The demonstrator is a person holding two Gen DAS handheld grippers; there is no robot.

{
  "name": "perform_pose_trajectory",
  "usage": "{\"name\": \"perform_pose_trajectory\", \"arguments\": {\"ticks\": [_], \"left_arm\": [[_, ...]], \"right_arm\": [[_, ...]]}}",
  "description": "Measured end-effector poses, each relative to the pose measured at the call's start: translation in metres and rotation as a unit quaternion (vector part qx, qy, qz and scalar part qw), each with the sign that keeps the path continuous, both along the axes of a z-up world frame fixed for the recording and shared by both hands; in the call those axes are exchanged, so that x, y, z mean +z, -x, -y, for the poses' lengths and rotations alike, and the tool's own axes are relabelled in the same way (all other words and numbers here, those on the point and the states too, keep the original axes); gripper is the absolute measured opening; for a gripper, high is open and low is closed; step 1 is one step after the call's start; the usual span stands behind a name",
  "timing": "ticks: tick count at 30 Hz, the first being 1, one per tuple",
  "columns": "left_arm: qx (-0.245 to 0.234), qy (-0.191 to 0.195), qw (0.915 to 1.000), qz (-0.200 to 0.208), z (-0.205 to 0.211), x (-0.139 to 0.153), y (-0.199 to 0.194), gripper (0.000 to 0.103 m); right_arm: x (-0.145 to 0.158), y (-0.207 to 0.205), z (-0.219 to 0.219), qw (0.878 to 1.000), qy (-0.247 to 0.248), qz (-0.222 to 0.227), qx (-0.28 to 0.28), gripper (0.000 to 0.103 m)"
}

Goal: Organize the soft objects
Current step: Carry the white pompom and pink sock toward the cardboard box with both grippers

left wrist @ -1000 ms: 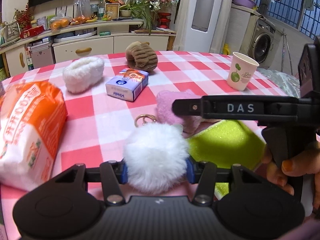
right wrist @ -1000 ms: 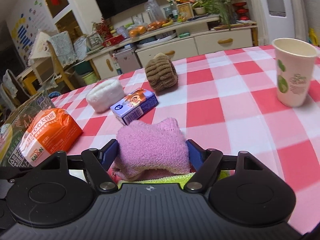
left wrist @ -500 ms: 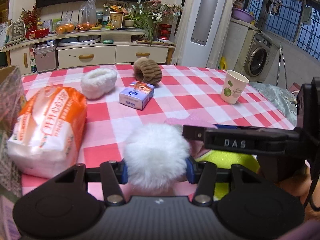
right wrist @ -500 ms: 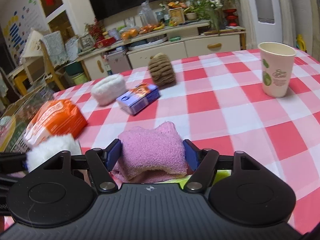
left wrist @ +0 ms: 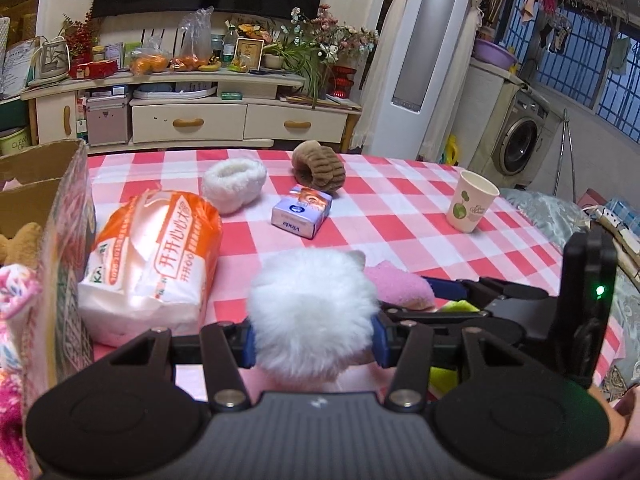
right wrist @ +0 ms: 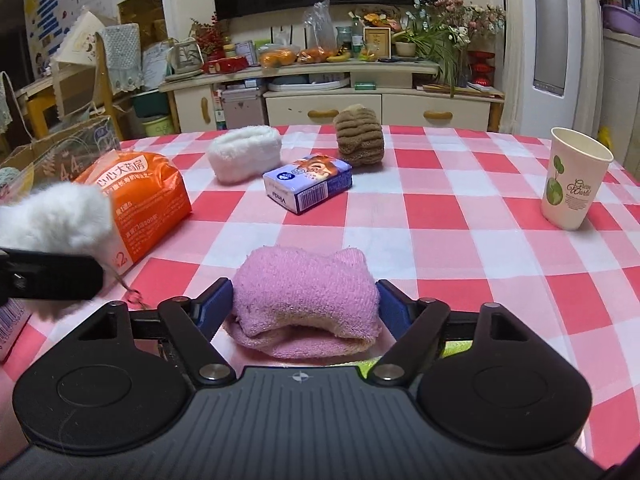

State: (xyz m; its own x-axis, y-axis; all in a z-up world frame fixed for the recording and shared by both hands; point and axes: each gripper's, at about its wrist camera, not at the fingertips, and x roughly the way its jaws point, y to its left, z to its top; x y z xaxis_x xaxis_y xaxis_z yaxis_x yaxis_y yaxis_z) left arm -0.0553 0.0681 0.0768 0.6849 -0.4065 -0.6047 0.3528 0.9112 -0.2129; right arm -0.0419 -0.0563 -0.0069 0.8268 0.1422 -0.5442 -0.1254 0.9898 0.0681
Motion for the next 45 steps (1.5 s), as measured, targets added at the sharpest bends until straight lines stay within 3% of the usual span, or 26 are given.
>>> {"name": "perform_pose_trajectory", "arguments": {"ticks": [10,19,33,45], "left_arm": [[0.005,0.027,0.9995,0.015,-0.021,0.018,0.009,0.050],[0.011,0.043,0.9985,0.031,-0.038,0.030,0.012,0.050],[0.063,0.073,0.9924,0.077,-0.083,0.059,0.011,0.050],[0.170,0.083,0.9777,0.091,-0.153,0.065,0.008,0.050]], "right_arm": [[0.008,0.010,-0.009,0.999,0.014,0.014,-0.040,0.074],[0.030,0.018,-0.019,0.997,0.007,0.052,-0.050,0.073],[0.087,0.029,-0.063,0.994,-0.019,0.111,0.012,0.073],[0.120,-0.006,-0.119,0.987,-0.051,0.131,0.082,0.073]]}}
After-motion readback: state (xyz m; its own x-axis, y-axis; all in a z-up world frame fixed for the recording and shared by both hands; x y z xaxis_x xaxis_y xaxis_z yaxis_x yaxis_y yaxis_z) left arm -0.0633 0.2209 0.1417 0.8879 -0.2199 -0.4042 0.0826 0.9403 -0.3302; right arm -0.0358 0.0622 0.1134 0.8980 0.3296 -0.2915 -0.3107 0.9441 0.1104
